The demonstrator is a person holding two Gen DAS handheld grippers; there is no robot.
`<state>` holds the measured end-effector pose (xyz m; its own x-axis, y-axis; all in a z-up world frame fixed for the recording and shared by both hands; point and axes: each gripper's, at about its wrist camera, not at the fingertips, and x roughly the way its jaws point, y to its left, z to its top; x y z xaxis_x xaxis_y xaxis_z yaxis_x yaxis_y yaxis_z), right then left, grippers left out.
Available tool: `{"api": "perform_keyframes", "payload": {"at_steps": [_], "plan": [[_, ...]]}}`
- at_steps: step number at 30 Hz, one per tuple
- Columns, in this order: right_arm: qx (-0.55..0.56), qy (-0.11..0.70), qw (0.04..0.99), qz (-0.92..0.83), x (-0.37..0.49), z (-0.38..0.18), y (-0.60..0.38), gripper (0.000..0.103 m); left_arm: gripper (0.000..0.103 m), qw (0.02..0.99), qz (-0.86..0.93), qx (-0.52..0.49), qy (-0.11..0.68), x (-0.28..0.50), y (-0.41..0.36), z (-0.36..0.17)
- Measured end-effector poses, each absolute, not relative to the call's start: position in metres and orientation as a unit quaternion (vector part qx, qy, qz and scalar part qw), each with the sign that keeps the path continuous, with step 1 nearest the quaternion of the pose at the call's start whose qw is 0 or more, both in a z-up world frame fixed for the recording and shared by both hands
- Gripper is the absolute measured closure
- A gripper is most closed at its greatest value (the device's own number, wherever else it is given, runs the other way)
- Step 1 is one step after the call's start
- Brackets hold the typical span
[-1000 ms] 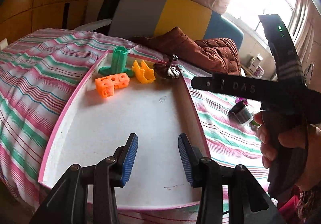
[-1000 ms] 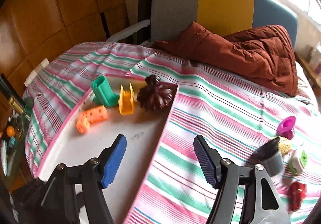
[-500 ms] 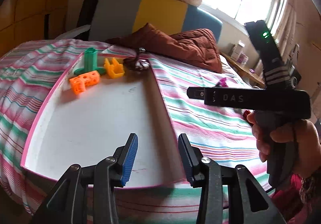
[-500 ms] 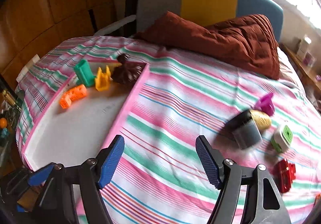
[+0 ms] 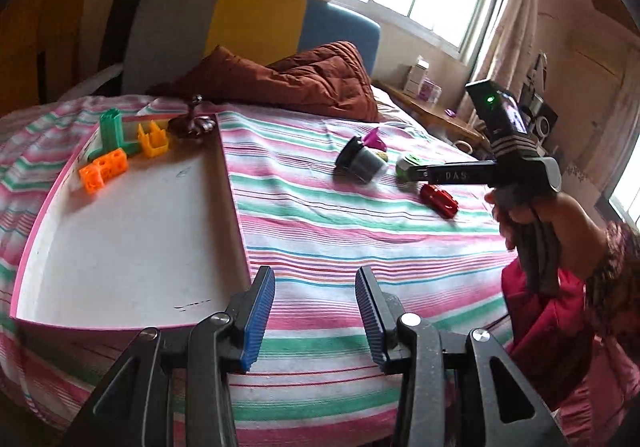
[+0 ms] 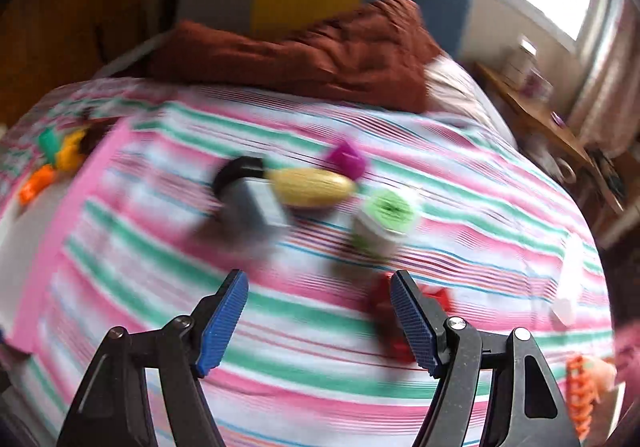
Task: Organize rigid objects
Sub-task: 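Move the right tool back and grasp the red lipstick-like cylinder, then lower the left tool and grasp the grey cup with black lid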
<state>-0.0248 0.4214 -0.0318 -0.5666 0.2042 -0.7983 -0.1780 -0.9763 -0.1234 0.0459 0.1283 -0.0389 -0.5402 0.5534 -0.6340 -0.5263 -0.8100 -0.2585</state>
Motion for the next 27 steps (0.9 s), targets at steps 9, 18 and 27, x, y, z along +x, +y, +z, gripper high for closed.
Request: {"api": "perform_keyframes", "payload": {"at_steps": [9,18,27], "plan": [[-0.493,0.022,0.133,0.859,-0.019,-0.053,0.474,0.055,0.061,0.311,0.868,-0.387,0.005,0.047,0.149,-0.041],[-0.527,0.062,0.109,0.841,-0.02,-0.064,0.484,0.073,0.061,0.301,0.867,-0.398,0.01,0.018,0.19,-0.027],[-0.541,0.063,0.096,0.833,-0.019,-0.067,0.484,0.076,0.061,0.302,0.842,-0.447,-0.015,-0.044,0.257,-0.032]]}}
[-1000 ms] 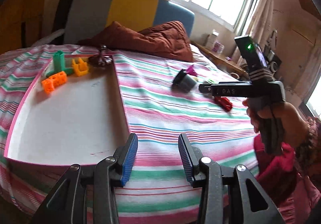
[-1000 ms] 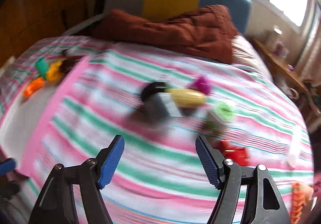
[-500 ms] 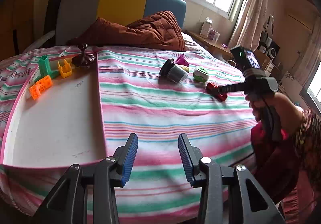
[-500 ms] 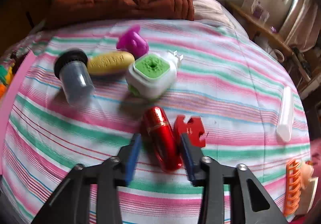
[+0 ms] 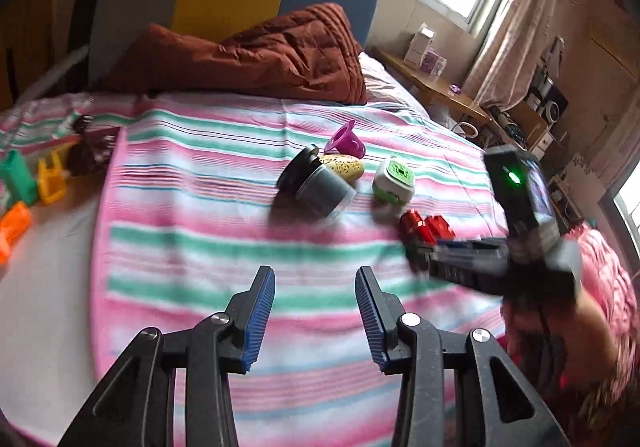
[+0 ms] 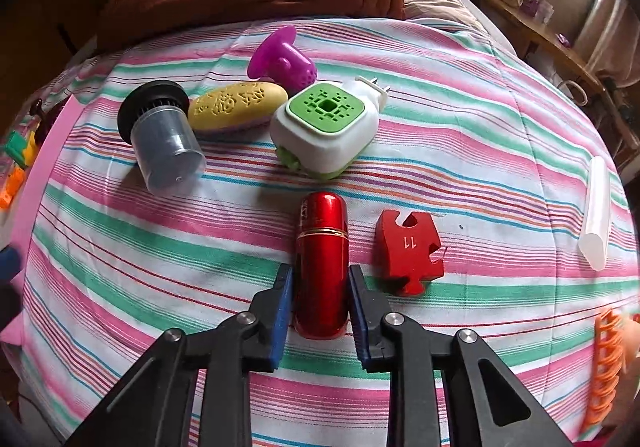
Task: Organize rigid objects
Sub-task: 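Lower the left tool and grasp the grey cup with black lid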
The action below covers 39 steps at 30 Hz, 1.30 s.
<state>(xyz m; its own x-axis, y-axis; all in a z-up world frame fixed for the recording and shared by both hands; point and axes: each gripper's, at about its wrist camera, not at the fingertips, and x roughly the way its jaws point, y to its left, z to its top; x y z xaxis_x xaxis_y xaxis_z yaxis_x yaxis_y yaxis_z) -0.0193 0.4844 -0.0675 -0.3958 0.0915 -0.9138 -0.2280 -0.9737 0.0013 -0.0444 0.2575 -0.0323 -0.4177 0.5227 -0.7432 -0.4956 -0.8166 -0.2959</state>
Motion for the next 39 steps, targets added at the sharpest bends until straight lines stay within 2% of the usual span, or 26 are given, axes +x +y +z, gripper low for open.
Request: {"api": "perform_keyframes", "payload": {"at_steps": [10,13,15,28,34,39], "plan": [[-0.543,0.057,0.092,0.833,-0.022,-0.07,0.481,0.076,0.059,0.286,0.811,-0.506,-0.064,-0.098,0.318,-0.047],[-0.543,0.057,0.092,0.833,-0.022,-0.07,0.48,0.076,0.053,0.275,0.82,-0.5,-0.055,-0.106,0.331,-0.047],[-0.543,0.056,0.092,0.833,-0.022,-0.07,0.48,0.076,0.053,0.266,0.821,-0.505,-0.038,-0.111,0.337,-0.052],[-0.544,0.055,0.092,0.832,-0.026,-0.073,0.482,0.076,0.053,0.217,0.845,-0.487,-0.033,-0.11,0.273,-0.06],[-0.544,0.057,0.092,0.832,-0.025,-0.072,0.478,0.076,0.052,0.254,0.839,-0.478,-0.062,-0.109,0.296,-0.047],[-0.544,0.06,0.09,0.832,-0.025,-0.072,0.478,0.076,0.052,0.231,0.842,-0.486,-0.047,-0.122,0.332,-0.049]]}}
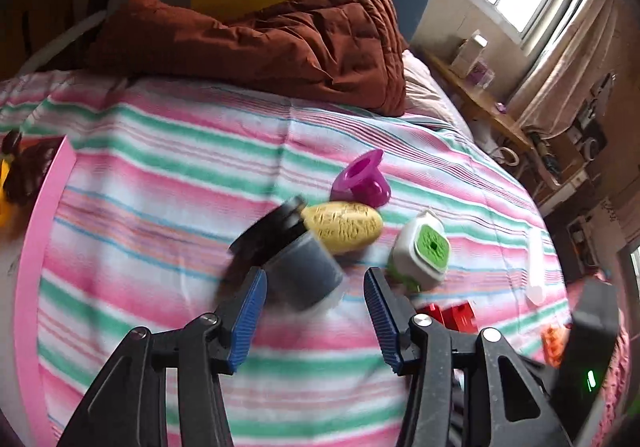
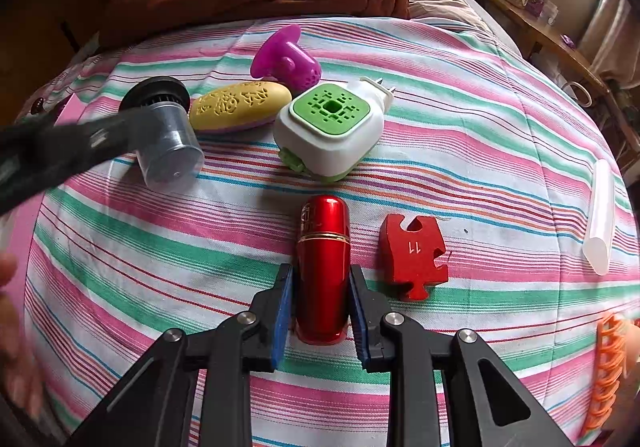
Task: Organize rigid objects
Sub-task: 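Lower the left tool and grasp the grey cup with black lid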
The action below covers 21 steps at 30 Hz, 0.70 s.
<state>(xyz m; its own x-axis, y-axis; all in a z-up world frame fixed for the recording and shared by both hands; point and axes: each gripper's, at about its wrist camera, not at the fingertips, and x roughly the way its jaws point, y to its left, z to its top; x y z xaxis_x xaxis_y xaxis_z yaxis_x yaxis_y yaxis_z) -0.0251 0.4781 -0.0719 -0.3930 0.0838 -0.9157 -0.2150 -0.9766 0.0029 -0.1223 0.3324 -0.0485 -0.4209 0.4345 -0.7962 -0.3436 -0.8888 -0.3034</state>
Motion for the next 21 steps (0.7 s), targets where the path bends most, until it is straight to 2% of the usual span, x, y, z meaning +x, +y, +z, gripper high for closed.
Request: {"api": "perform_keyframes", "payload": {"at_steps": [3,6,10,12,21], "plan": [[-0.543,0.063,0.089,0.833,-0.026,-0.072,0.478,0.076,0.051,0.215,0.839,-0.499,-0.008,-0.128,0.344,-0.06],[-0.543,0.059,0.089,0.833,-0.031,-0.075,0.481,0.076,0.05,0.229,0.84,-0.491,-0.01,-0.123,0.332,-0.067],[-0.543,0.059,0.089,0.833,-0.033,-0.074,0.48,0.076,0.055,0.227,0.842,-0.489,-0.004,-0.123,0.314,-0.074],[-0.542,0.058,0.089,0.833,-0.033,-0.074,0.48,0.076,0.06,0.229,0.845,-0.484,-0.006,-0.123,0.305,-0.074],[-0.54,0.055,0.089,0.835,-0.029,-0.073,0.481,0.079,0.06,0.238,0.864,-0.444,0.01,-0.102,0.279,-0.055]]}}
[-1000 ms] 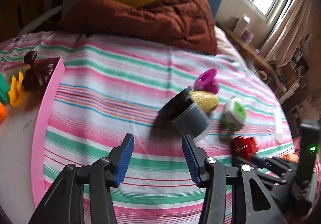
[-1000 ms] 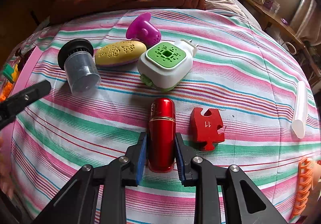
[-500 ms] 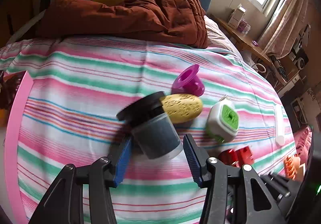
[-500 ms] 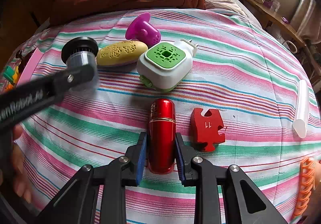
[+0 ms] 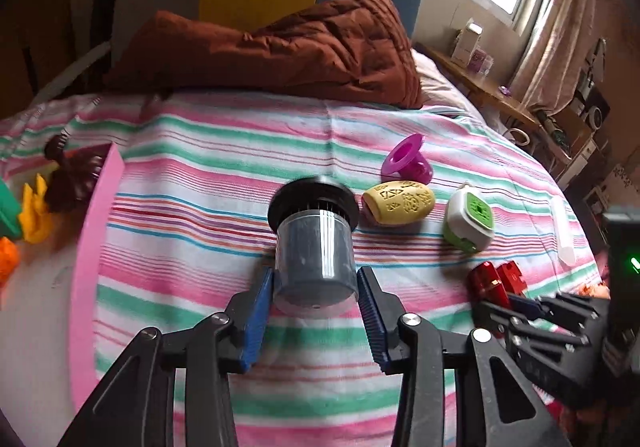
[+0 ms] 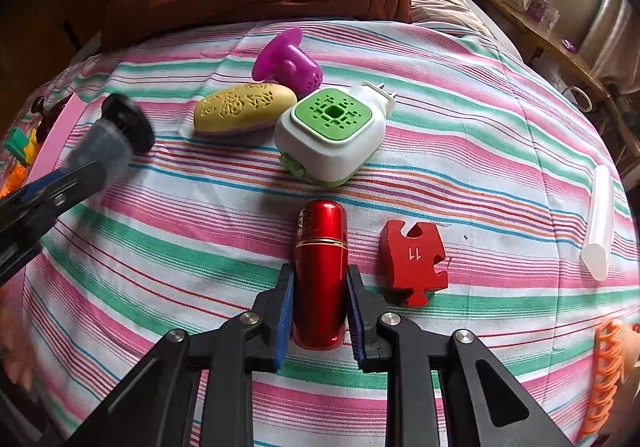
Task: Organize rigid objects
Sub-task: 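Lower the left tool and grasp the grey cup with black lid, then carry the grey cup with the left tool and set it in the tray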
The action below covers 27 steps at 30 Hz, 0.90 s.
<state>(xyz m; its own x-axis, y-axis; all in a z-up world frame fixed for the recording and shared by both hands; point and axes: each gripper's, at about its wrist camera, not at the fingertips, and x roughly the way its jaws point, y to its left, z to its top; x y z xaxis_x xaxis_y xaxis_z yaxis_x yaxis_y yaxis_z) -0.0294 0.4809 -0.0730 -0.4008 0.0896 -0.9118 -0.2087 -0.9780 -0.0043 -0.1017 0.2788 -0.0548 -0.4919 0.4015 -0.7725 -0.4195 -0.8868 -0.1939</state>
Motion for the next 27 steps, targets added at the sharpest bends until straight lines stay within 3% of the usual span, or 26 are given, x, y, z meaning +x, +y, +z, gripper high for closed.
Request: {"api": "perform_keyframes", "payload": {"at_steps": [27], "plan": [[-0.539,0.08,0.076,0.835,-0.035,-0.075,0.486,0.078,0.06,0.228,0.888,-0.392,0.074,-0.078,0.267,-0.039]]}}
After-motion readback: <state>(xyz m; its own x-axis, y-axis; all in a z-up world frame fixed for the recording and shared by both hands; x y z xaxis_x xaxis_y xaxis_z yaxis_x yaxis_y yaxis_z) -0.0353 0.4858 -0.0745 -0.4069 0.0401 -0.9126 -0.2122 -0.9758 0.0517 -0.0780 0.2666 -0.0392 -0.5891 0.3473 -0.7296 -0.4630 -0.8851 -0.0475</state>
